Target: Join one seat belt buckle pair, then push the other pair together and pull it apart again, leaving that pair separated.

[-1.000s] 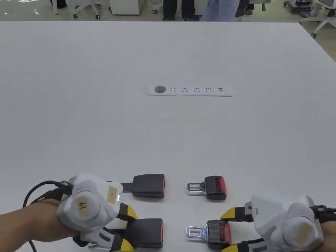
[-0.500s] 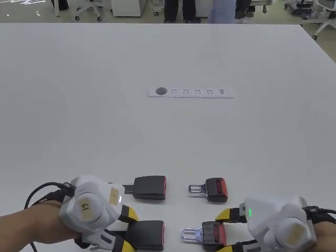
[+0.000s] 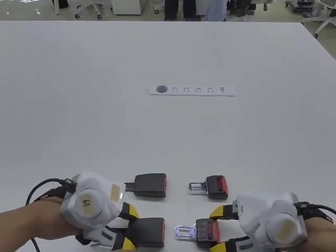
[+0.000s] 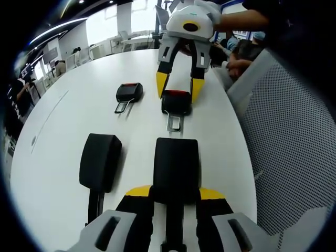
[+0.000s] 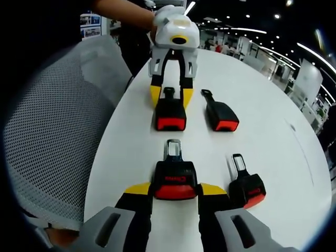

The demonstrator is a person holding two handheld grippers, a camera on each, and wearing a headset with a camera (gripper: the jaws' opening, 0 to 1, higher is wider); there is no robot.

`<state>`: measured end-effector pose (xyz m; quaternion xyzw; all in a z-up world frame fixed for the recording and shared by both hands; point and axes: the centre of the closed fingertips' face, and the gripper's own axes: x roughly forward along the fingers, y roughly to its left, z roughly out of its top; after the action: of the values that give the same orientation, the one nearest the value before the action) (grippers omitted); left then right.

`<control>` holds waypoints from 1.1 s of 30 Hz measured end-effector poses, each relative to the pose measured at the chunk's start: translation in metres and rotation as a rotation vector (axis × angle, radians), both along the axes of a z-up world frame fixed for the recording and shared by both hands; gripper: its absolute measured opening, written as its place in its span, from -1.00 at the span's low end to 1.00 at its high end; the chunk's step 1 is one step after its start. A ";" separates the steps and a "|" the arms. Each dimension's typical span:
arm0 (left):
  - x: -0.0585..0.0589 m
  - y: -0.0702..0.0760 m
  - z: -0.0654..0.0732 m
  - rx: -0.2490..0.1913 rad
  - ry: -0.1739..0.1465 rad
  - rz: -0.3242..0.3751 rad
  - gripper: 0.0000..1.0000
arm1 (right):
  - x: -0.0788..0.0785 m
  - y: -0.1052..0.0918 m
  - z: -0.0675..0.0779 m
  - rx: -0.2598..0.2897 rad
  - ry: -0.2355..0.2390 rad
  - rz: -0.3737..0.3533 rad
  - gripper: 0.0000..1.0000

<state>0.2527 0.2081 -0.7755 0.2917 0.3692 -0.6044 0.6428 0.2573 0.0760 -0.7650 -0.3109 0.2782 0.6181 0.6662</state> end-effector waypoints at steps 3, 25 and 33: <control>0.000 -0.001 0.001 0.001 0.001 0.000 -0.37 | 0.000 0.002 0.000 0.000 0.001 0.002 -0.39; 0.001 0.000 0.002 0.003 0.004 -0.004 -0.37 | -0.001 0.019 0.001 0.007 0.004 0.026 -0.39; 0.003 0.002 -0.001 0.002 0.004 -0.003 -0.37 | -0.002 0.025 0.000 0.012 0.009 0.032 -0.39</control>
<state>0.2554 0.2098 -0.7763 0.2916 0.3709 -0.6056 0.6408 0.2555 0.1013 -0.7654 -0.3087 0.2725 0.6318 0.6567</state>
